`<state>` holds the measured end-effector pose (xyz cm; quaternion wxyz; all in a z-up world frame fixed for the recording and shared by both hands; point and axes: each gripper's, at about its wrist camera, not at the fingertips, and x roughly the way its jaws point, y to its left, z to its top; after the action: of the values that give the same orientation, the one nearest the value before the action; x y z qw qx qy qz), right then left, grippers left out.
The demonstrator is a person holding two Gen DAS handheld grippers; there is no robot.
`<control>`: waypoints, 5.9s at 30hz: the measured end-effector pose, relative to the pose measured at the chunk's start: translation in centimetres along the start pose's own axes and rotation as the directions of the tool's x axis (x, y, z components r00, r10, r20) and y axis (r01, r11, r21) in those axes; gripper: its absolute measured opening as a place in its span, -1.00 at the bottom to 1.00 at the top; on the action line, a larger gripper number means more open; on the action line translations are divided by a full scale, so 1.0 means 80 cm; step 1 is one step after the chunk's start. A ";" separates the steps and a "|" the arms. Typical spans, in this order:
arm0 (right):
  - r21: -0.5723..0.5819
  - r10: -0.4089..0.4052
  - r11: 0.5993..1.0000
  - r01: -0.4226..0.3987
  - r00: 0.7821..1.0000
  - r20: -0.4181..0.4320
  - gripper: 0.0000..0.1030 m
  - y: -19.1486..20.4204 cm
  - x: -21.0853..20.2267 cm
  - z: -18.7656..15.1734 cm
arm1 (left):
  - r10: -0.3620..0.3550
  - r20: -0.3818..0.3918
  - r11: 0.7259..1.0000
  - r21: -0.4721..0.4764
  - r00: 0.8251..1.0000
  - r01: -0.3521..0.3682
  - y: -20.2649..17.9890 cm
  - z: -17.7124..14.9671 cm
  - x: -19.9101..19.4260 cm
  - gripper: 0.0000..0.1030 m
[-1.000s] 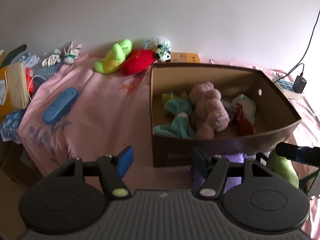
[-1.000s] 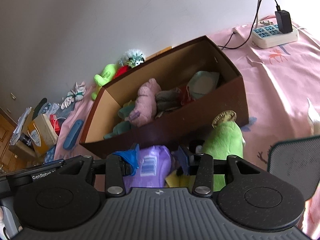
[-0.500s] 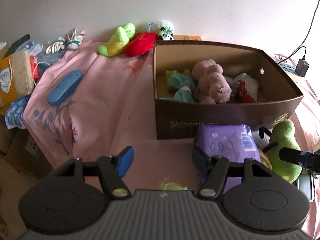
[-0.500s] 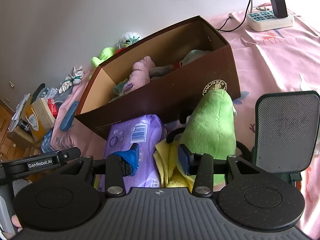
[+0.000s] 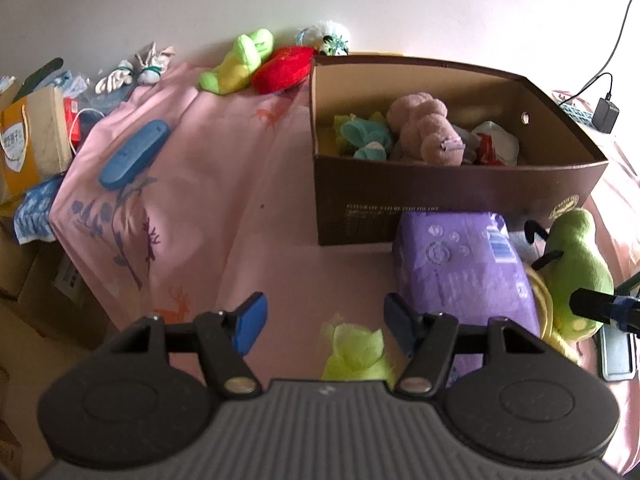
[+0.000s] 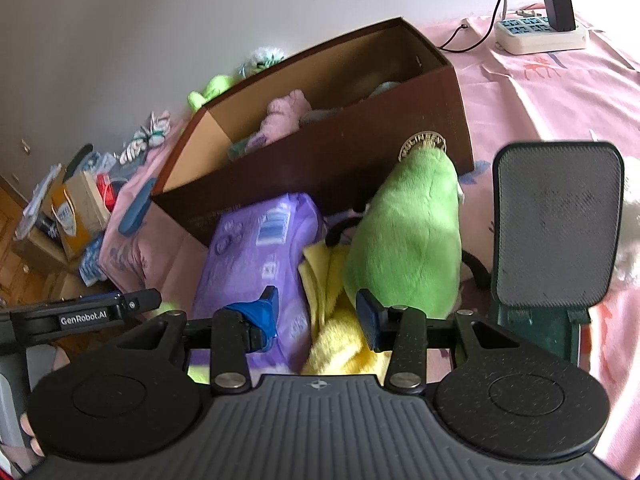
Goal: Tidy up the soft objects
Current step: 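Reach the left tool to the lime-green mesh sponge while the right reaches the yellow towel, then grasp the lime-green mesh sponge with the left tool while the right grasps the yellow towel, then lift the lime sponge and yellow towel and carry both over the box, then open the left tool to drop the lime sponge while the right drops the towel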
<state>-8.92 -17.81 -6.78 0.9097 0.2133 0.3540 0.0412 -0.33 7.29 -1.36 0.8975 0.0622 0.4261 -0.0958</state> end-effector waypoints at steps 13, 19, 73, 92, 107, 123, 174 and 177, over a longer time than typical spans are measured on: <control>0.044 -0.053 0.997 0.057 0.996 -0.072 -0.48 -0.021 0.017 -0.024 | -0.084 -0.051 0.996 -0.037 0.995 0.082 0.015 -0.049 0.013 0.34; 0.037 -0.059 0.997 0.063 0.995 -0.085 -0.48 -0.017 0.024 -0.024 | -0.098 -0.063 0.995 0.008 0.993 0.099 0.005 -0.064 0.020 0.35; -0.114 0.205 0.969 -0.217 0.972 -0.110 -1.00 -0.050 -0.046 -0.048 | -0.156 0.029 0.980 0.129 0.987 0.152 0.018 -0.068 0.006 0.00; -0.207 0.173 0.959 -0.196 0.977 -0.121 -0.79 -0.058 -0.056 -0.060 | -0.241 0.055 0.955 0.190 0.969 0.227 -0.016 -0.029 0.005 0.01; -0.208 0.074 0.973 -0.103 0.987 -0.142 -0.59 -0.051 -0.018 -0.053 | -0.247 0.070 0.948 0.225 0.966 0.226 -0.027 -0.021 -0.002 0.03; -0.255 0.041 0.963 -0.082 0.986 -0.160 -0.67 -0.027 0.004 -0.063 | -0.259 0.067 0.944 0.230 0.964 0.238 -0.028 -0.018 0.001 0.04; -0.201 0.002 0.978 0.060 0.955 0.297 -1.00 -0.016 0.089 0.226 | -0.285 0.202 0.958 0.030 0.937 0.285 -0.038 0.199 0.100 0.04; -0.198 -0.041 0.976 0.089 0.971 0.237 -0.90 -0.022 0.117 0.229 | -0.266 0.162 0.963 0.004 0.950 0.269 -0.036 0.198 0.123 0.04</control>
<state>10.05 -23.87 -1.32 0.9628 0.1089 0.2463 0.0229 17.06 0.27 0.85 0.9083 -0.0121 0.3573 -0.2173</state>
